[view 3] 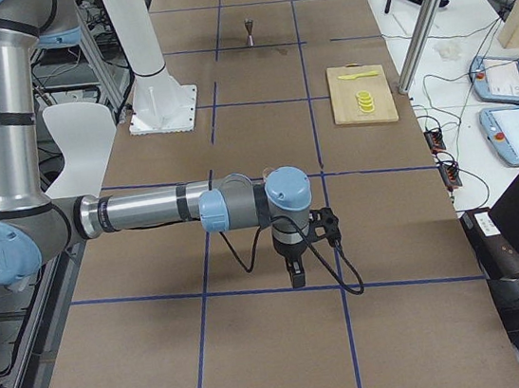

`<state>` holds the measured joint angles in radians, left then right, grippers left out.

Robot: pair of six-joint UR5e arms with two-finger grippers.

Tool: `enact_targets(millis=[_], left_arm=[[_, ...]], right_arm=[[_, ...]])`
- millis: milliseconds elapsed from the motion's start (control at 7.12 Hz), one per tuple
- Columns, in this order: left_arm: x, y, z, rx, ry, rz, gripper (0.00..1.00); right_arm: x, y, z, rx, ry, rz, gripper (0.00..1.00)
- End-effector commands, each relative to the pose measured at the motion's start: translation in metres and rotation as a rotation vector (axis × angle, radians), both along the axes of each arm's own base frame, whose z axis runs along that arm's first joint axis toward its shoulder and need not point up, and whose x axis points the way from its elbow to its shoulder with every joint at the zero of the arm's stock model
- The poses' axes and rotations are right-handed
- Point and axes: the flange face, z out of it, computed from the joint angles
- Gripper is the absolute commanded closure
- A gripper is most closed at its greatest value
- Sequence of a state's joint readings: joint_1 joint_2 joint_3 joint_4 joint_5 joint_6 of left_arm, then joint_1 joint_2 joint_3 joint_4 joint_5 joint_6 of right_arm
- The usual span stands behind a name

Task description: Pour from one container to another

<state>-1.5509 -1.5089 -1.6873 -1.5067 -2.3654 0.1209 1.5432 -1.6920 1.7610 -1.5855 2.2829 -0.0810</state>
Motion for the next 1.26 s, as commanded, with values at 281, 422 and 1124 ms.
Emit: enact_targets(millis=[281, 422, 1124], left_arm=[[-0.01, -0.006, -0.021, 0.051, -0.001, -0.018, 0.0], [-0.01, -0.006, -0.02, 0.054, -0.001, -0.017, 0.0], [-0.01, -0.004, -0.017, 0.047, -0.003, -0.018, 0.0]], right_arm=[[-0.013, -0.002, 0.008, -0.02, -0.002, -0.028, 0.0], [-0.017, -0.002, 0.012, -0.025, 0.002, -0.04, 0.0], [-0.019, -0.004, 0.002, 0.039, -0.012, -0.04, 0.0]])
